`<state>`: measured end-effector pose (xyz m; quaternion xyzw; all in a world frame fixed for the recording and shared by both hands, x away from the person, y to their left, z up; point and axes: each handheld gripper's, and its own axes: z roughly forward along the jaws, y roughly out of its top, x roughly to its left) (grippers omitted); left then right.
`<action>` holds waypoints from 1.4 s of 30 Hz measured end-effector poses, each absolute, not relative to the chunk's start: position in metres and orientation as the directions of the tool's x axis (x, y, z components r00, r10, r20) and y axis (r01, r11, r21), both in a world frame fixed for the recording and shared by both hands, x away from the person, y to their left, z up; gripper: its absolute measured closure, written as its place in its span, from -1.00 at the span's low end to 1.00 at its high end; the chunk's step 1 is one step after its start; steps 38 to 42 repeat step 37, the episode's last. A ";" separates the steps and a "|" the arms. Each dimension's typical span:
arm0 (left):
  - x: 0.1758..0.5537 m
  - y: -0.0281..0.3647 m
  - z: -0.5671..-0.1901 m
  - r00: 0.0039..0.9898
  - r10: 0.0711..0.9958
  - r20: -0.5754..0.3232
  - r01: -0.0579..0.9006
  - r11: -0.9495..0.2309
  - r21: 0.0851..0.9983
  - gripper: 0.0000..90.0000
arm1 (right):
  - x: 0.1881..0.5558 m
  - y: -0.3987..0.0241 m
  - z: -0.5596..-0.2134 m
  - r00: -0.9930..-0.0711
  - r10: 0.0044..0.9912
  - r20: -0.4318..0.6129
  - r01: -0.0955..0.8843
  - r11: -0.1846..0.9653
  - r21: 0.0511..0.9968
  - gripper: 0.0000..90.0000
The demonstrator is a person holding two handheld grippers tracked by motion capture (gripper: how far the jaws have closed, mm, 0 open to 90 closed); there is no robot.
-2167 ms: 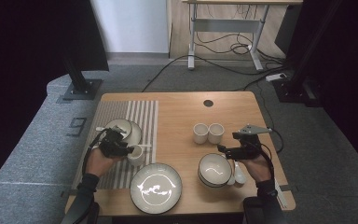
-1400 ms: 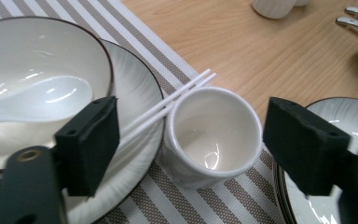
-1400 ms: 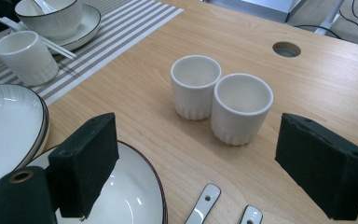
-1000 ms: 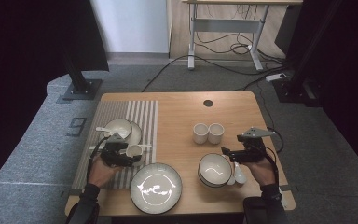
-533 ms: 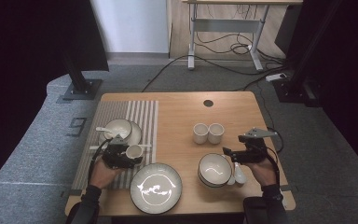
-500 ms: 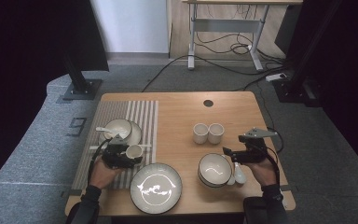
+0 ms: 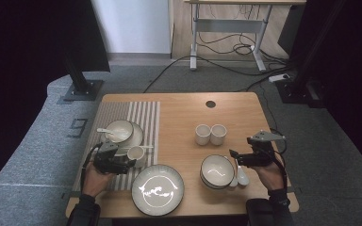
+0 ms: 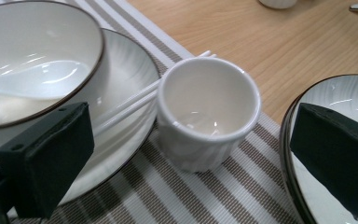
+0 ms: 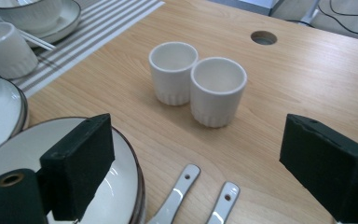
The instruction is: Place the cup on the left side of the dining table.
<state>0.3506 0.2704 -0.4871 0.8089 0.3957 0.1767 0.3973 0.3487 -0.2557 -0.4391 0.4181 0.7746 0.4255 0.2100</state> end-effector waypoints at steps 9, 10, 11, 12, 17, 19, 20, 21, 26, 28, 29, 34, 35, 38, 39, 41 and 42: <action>0.334 0.293 -0.502 0.572 0.820 -0.016 0.478 -0.317 0.819 -1.00 | 0.341 -0.265 -0.453 -0.502 0.865 0.001 0.499 0.289 0.817 -0.89; 0.332 0.295 -0.504 0.565 0.825 -0.010 0.479 -0.318 0.818 -1.00 | 0.341 -0.267 -0.456 -0.493 0.870 0.001 0.502 0.283 0.817 -0.90; 0.331 0.297 -0.507 0.558 0.830 -0.003 0.480 -0.320 0.817 -1.00 | 0.340 -0.268 -0.459 -0.486 0.874 0.002 0.505 0.278 0.817 -0.90; 0.330 0.298 -0.509 0.555 0.832 -0.001 0.483 -0.321 0.815 -1.00 | 0.339 -0.270 -0.462 -0.473 0.881 0.005 0.511 0.269 0.816 -0.90; 0.326 0.303 -0.520 0.538 0.842 0.036 0.504 -0.356 0.787 -1.00 | 0.338 -0.275 -0.482 -0.429 0.903 0.018 0.536 0.239 0.810 -0.90; 0.325 0.303 -0.525 0.534 0.844 0.055 0.513 -0.375 0.772 -1.00 | 0.337 -0.277 -0.490 -0.416 0.909 0.017 0.550 0.237 0.801 -0.90; 0.325 0.303 -0.529 0.531 0.844 0.075 0.524 -0.396 0.754 -1.00 | 0.337 -0.279 -0.497 -0.397 0.918 0.008 0.559 0.235 0.795 -0.90; 0.325 0.303 -0.529 0.531 0.844 0.075 0.524 -0.396 0.754 -1.00 | 0.337 -0.279 -0.497 -0.397 0.918 0.008 0.559 0.235 0.795 -0.90; 0.326 0.303 -0.534 0.529 0.845 0.078 0.550 -0.412 0.726 -1.00 | 0.335 -0.285 -0.516 -0.364 0.932 0.000 0.583 0.227 0.780 -0.90; 0.328 0.303 -0.539 0.531 0.844 0.072 0.580 -0.425 0.695 -1.00 | 0.334 -0.287 -0.523 -0.354 0.935 -0.013 0.595 0.236 0.768 -0.90; 0.329 0.303 -0.541 0.534 0.843 0.069 0.592 -0.430 0.682 -1.00 | 0.334 -0.287 -0.525 -0.352 0.936 -0.016 0.599 0.238 0.765 -0.90; 0.332 0.303 -0.545 0.539 0.841 0.040 0.622 -0.430 0.655 -1.00 | 0.333 -0.288 -0.532 -0.344 0.938 -0.028 0.611 0.247 0.752 -0.89; 0.332 0.304 -0.546 0.536 0.844 0.025 0.629 -0.419 0.655 -1.00 | 0.333 -0.288 -0.534 -0.346 0.938 -0.035 0.610 0.253 0.751 -0.89; 0.333 0.305 -0.547 0.535 0.845 0.005 0.636 -0.406 0.656 -1.00 | 0.333 -0.288 -0.534 -0.348 0.937 -0.036 0.610 0.256 0.750 -0.89; 0.333 0.305 -0.547 0.535 0.845 0.005 0.636 -0.406 0.656 -1.00 | 0.333 -0.288 -0.534 -0.348 0.937 -0.036 0.610 0.256 0.750 -0.89; 0.333 0.305 -0.547 0.535 0.845 0.005 0.636 -0.406 0.656 -1.00 | 0.333 -0.288 -0.534 -0.348 0.937 -0.036 0.610 0.256 0.750 -0.89; 0.333 0.305 -0.547 0.535 0.845 0.005 0.636 -0.406 0.656 -1.00 | 0.333 -0.288 -0.534 -0.348 0.937 -0.036 0.610 0.256 0.750 -0.89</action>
